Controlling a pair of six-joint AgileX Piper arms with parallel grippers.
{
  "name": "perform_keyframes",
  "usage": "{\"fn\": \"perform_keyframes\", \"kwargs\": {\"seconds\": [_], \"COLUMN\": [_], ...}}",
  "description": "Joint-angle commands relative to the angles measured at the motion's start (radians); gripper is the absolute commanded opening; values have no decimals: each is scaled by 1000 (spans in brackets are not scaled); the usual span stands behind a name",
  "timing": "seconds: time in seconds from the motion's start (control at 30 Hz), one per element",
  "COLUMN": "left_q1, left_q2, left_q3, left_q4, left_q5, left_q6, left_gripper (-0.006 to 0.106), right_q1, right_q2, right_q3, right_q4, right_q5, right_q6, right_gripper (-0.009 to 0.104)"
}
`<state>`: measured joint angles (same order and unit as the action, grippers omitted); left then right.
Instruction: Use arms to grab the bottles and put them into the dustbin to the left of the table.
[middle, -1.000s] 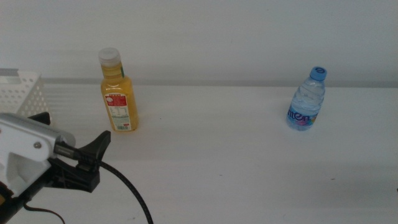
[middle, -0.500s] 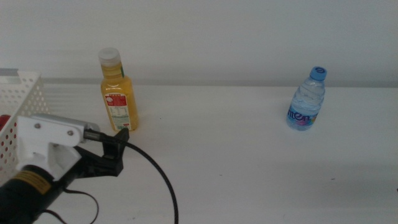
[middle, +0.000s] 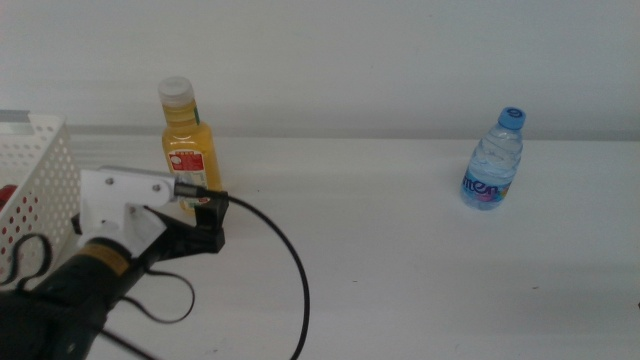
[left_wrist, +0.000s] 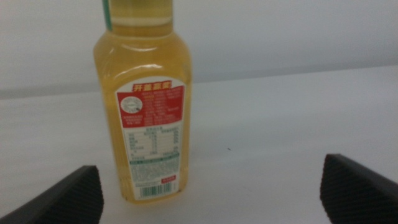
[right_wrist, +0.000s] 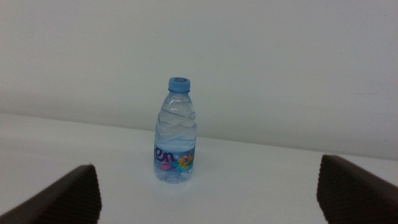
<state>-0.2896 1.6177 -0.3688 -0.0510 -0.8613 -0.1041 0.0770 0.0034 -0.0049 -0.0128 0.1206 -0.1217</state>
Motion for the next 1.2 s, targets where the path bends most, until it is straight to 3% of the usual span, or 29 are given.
{"fn": "perform_keyframes", "kwargs": {"seconds": [0.0, 0.6, 1.17], "left_q1": [-10, -10, -10], "left_q2": [48, 156, 225], "left_q3": [-38, -137, -187], "left_q4": [-34, -143, -167], "left_q5": [-17, -50, -69], "left_q6": [-1, 54, 53], "left_gripper": [94, 94, 94], "right_q1": [-8, -8, -8], "right_q2": [-39, -39, -39], "right_q3": [43, 43, 43], "right_q4": [-6, -6, -6], "right_q5": [-7, -7, -7], "right_q6": [-7, -7, -7], "right_gripper": [93, 93, 93]}}
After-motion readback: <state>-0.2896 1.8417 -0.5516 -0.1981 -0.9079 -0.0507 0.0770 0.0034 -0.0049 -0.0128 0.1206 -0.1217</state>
